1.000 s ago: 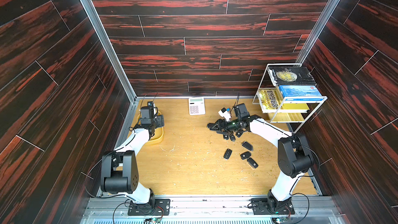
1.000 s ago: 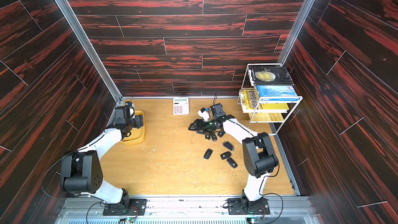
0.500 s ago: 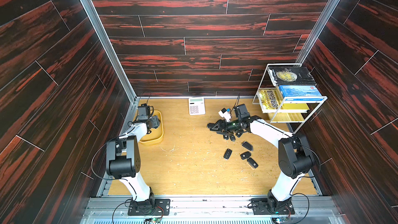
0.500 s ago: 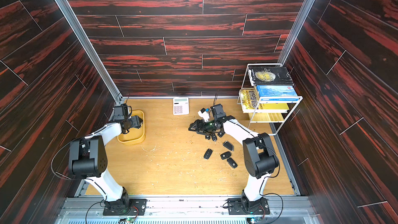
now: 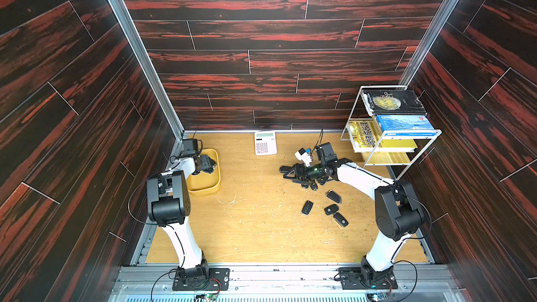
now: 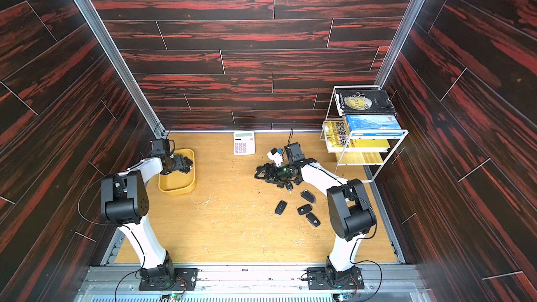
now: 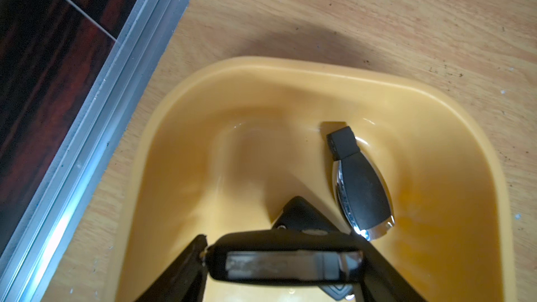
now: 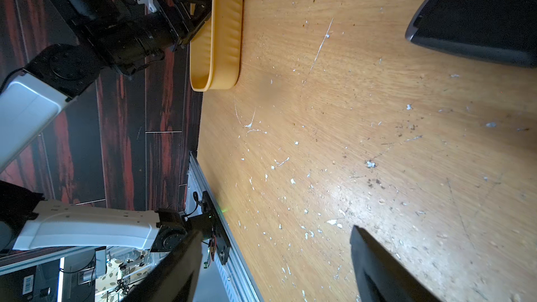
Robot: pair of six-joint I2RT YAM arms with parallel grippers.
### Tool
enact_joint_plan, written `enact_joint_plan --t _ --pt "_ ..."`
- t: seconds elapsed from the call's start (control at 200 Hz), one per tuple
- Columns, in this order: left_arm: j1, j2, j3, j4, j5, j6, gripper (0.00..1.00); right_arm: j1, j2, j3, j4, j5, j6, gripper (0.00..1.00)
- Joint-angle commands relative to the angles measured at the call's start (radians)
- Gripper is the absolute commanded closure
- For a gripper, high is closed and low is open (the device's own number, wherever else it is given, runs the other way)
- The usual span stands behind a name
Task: Place the car key into the storage box
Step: Place the car key in the storage box.
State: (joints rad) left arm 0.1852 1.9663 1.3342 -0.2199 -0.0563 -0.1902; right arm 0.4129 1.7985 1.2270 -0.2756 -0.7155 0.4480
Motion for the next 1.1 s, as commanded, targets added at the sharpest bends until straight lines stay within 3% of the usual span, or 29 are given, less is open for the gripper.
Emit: enact_joint_plan --t 0.0,0.18,0.616,0.646,0.666,0.681,1.097 --pt "0.003 0.011 0.035 -0.041 0.003 -0.008 0.56 0.003 -0.026 -0.017 0.006 -0.015 -0.011 0.16" --pt "0.006 0.026 0.056 -0.059 -0.003 -0.006 0.34 0.003 -0.036 -0.045 0.022 -0.015 -0.008 0.16" --pt "0.005 0.104 0.159 -0.177 0.007 0.006 0.20 0.000 -0.078 -0.090 0.033 -0.004 -0.006 0.16" --pt "0.006 0.108 0.165 -0.180 0.011 0.007 0.17 -0.002 -0.081 -0.095 0.036 -0.004 -0.005 0.16" --pt "0.006 0.110 0.168 -0.184 0.015 0.008 0.03 -0.002 -0.082 -0.098 0.038 -0.004 -0.005 0.16" --pt "0.005 0.109 0.168 -0.186 0.016 0.009 0.00 -0.002 -0.082 -0.100 0.038 -0.004 -0.003 0.16" --pt "0.005 0.011 0.081 -0.149 0.053 0.050 0.00 -0.009 -0.072 -0.078 0.021 0.002 -0.015 0.16"
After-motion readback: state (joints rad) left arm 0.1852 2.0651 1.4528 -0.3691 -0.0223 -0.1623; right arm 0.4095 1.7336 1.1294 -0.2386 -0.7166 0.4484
